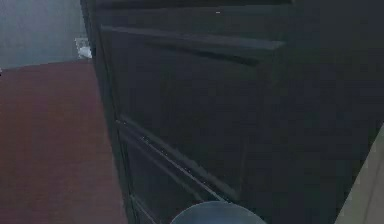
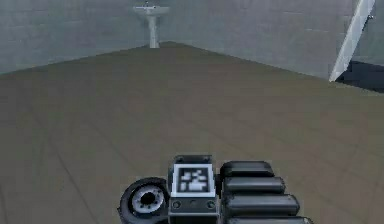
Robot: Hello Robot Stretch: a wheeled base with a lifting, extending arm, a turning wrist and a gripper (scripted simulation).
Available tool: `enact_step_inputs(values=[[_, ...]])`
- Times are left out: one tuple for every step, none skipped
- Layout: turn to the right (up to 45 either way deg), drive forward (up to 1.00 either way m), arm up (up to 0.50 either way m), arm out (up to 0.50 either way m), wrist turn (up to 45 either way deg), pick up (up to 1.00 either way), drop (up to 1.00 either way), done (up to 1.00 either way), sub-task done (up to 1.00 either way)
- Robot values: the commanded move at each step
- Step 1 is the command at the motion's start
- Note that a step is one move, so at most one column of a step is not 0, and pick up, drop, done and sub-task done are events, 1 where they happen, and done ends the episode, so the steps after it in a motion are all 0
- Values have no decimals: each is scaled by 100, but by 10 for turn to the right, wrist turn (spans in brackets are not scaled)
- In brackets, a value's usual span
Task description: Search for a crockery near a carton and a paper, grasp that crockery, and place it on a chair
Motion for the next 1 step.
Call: enact_step_inputs(values=[[-450,0,0,0,0,0,0,0,0]])
